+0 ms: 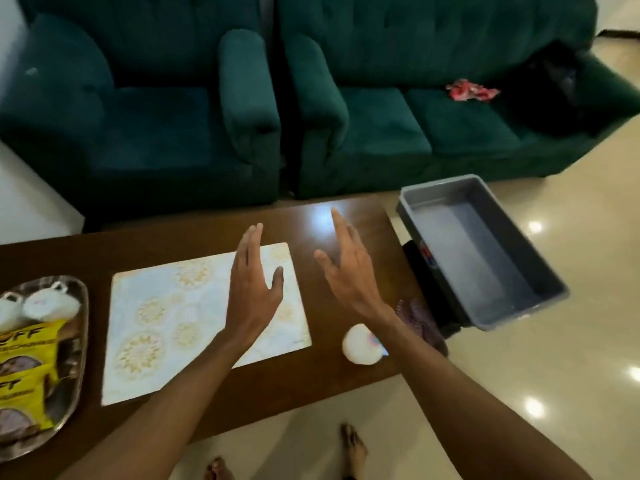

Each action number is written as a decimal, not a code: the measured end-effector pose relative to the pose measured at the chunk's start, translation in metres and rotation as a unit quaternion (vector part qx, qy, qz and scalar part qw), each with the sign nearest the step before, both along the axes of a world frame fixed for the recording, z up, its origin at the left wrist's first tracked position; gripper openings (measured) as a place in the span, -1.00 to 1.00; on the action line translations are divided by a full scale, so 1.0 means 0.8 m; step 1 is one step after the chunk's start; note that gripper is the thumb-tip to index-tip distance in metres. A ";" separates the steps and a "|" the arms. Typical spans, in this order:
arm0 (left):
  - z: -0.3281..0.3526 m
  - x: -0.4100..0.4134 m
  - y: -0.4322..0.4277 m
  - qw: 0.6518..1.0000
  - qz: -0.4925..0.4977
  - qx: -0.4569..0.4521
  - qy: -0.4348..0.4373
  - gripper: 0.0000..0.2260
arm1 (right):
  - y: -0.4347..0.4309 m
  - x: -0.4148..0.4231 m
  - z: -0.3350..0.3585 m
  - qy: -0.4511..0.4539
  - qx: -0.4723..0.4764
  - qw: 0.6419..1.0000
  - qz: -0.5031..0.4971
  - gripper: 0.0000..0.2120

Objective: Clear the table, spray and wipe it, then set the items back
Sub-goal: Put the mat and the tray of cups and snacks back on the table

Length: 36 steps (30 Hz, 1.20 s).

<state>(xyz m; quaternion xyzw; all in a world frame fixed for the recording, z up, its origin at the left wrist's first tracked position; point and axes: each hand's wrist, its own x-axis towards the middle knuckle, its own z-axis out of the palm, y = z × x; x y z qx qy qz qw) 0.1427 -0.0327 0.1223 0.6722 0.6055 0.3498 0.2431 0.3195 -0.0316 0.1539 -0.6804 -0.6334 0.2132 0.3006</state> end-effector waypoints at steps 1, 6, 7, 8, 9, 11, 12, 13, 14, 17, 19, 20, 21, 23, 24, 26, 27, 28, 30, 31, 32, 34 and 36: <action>-0.003 0.025 -0.010 1.000 -0.014 -0.014 -0.001 -0.28 | -0.006 0.033 0.001 -0.007 0.001 1.000 -0.017 -0.29; -0.043 0.128 -0.063 0.992 -0.074 -0.098 0.023 -0.21 | -0.056 0.184 -0.034 -0.012 -0.057 0.995 -0.076 -0.30; -0.054 0.145 -0.072 0.989 -0.090 -0.115 0.032 -0.17 | -0.067 0.209 -0.047 -0.014 -0.080 0.993 -0.081 -0.30; -0.066 0.155 -0.079 0.985 -0.105 -0.133 0.042 -0.13 | -0.076 0.226 -0.061 -0.016 -0.101 0.991 -0.081 -0.29; -0.078 0.162 -0.085 0.980 -0.122 -0.153 0.048 -0.09 | -0.085 0.239 -0.076 -0.018 -0.123 0.990 -0.074 -0.28; -0.105 0.180 -0.097 0.968 -0.149 -0.193 0.057 -0.01 | -0.098 0.262 -0.109 -0.027 -0.173 0.983 -0.051 -0.27; -0.119 0.189 -0.103 0.963 -0.156 -0.209 0.060 0.01 | -0.104 0.271 -0.128 -0.036 -0.201 0.978 -0.036 -0.27; -0.130 0.195 -0.109 0.961 -0.159 -0.221 0.055 0.02 | -0.109 0.276 -0.144 -0.048 -0.228 0.972 -0.024 -0.26; -0.138 0.202 -0.114 0.960 -0.157 -0.227 0.041 0.01 | -0.113 0.279 -0.157 -0.061 -0.253 0.965 -0.015 -0.25; -0.166 0.224 -0.123 0.968 -0.102 -0.226 -0.025 -0.08 | -0.119 0.287 -0.204 -0.099 -0.320 0.942 -0.003 -0.23; -0.177 0.232 -0.123 0.971 -0.058 -0.226 -0.058 -0.15 | -0.118 0.289 -0.224 -0.142 -0.339 0.930 -0.001 -0.24; -0.185 0.236 -0.123 0.972 -0.043 -0.224 -0.062 -0.17 | -0.115 0.290 -0.233 -0.170 -0.339 0.926 0.003 -0.26; -0.190 0.240 -0.124 0.975 -0.036 -0.211 -0.059 -0.20 | -0.112 0.291 -0.238 -0.196 -0.330 0.924 0.007 -0.30; -0.198 0.247 -0.121 0.985 -0.023 -0.169 -0.040 -0.27 | -0.104 0.294 -0.245 -0.213 -0.302 0.929 0.006 -0.41; -0.199 0.250 -0.121 0.988 -0.014 -0.148 -0.040 -0.30 | -0.103 0.296 -0.246 -0.205 -0.289 0.935 0.003 -0.47; -0.199 0.259 -0.117 0.990 0.017 -0.127 -0.065 -0.38 | -0.101 0.301 -0.249 -0.179 -0.272 0.945 0.006 -0.54; -0.197 0.262 -0.114 0.989 0.031 -0.122 -0.077 -0.42 | -0.100 0.304 -0.250 -0.166 -0.264 0.950 0.008 -0.56; -0.194 0.265 -0.111 0.988 0.040 -0.122 -0.085 -0.47 | -0.099 0.306 -0.249 -0.150 -0.257 0.955 0.006 -0.57; -0.187 0.268 -0.108 0.986 0.053 -0.127 -0.089 -0.52 | -0.098 0.307 -0.243 -0.113 -0.244 0.963 -0.006 -0.61; -0.182 0.265 -0.106 0.985 0.064 -0.130 -0.089 -0.52 | -0.096 0.305 -0.238 -0.095 -0.233 0.968 -0.011 -0.63; -0.176 0.258 -0.105 0.984 0.078 -0.131 -0.093 -0.51 | -0.092 0.299 -0.228 -0.079 -0.220 0.972 -0.013 -0.65; -0.166 0.244 -0.103 0.981 0.097 -0.129 -0.110 -0.49 | -0.085 0.284 -0.207 -0.051 -0.192 0.980 -0.011 -0.68; -0.149 0.221 -0.102 0.979 0.122 -0.122 -0.111 -0.51 | -0.076 0.257 -0.180 -0.030 -0.158 0.987 0.006 -0.70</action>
